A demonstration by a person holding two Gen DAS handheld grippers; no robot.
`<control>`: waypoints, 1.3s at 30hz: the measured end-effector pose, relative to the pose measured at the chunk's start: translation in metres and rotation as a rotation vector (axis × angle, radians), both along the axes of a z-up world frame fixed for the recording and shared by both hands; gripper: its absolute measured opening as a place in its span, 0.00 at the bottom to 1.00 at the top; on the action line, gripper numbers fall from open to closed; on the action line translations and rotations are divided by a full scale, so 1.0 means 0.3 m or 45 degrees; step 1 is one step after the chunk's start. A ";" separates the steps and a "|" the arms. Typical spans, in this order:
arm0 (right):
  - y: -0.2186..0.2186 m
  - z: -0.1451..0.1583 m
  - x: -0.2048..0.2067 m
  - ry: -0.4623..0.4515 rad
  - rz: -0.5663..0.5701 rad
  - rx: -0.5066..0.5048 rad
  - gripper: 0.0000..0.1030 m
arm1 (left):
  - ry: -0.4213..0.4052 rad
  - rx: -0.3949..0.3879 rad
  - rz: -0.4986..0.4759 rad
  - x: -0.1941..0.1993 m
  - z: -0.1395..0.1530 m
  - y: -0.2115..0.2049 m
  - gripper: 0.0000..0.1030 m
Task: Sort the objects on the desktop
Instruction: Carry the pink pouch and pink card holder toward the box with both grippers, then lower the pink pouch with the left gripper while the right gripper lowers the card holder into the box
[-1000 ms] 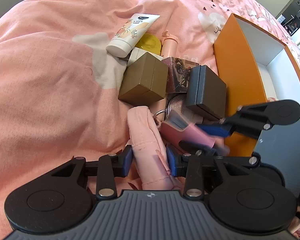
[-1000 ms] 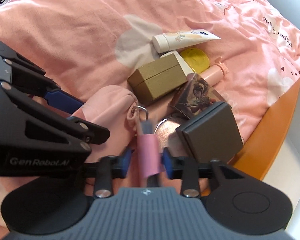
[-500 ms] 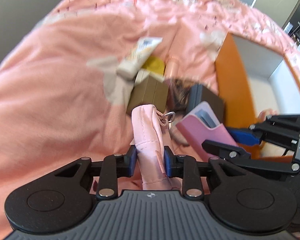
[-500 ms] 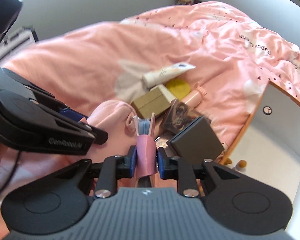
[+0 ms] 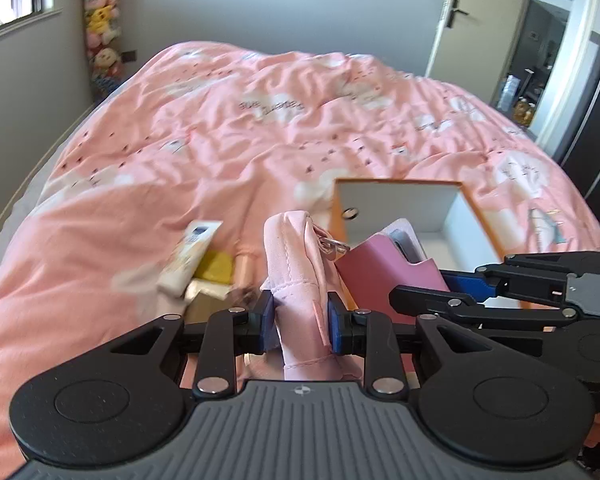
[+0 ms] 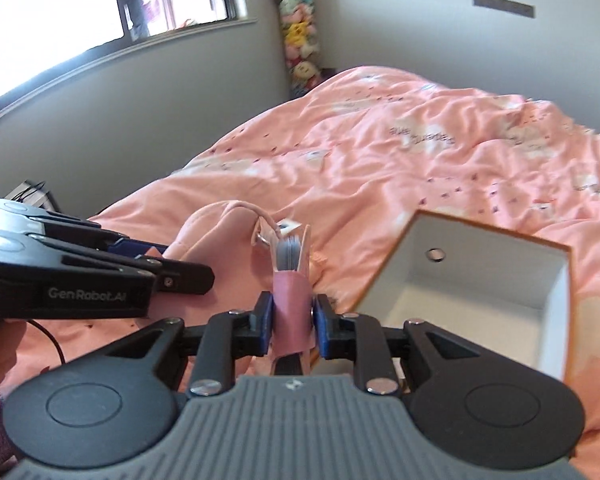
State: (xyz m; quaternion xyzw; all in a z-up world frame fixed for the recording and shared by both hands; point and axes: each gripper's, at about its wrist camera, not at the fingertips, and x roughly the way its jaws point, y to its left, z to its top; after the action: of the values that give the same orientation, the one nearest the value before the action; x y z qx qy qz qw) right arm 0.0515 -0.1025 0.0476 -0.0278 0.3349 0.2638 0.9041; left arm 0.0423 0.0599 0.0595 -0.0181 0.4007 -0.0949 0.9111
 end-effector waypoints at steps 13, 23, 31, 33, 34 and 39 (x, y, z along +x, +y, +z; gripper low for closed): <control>-0.335 -0.062 0.040 0.112 -0.352 -0.039 0.22 | 0.052 -0.165 -0.244 0.124 -0.064 -0.256 0.30; -0.458 -0.123 0.068 0.193 -0.452 -0.009 0.22 | 0.164 -0.214 -0.308 0.205 -0.172 -0.378 0.30; -0.483 -0.107 0.046 0.191 -0.476 -0.009 0.22 | 0.290 -0.242 -0.365 0.216 -0.255 -0.463 0.30; -0.468 -0.120 0.047 0.208 -0.478 -0.046 0.22 | 0.314 -0.225 -0.374 0.211 -0.275 -0.487 0.30; -0.456 -0.130 0.048 0.218 -0.480 -0.074 0.22 | 0.328 -0.205 -0.374 0.208 -0.286 -0.503 0.29; -0.445 -0.157 0.043 0.287 -0.505 -0.083 0.22 | 0.362 -0.153 -0.350 0.202 -0.336 -0.515 0.28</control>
State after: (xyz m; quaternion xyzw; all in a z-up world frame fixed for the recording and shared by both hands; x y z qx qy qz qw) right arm 0.0646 -0.2359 0.0004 0.0391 0.4410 0.0715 0.8938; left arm 0.1030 -0.0945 -0.0412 -0.0309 0.5177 -0.2387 0.8210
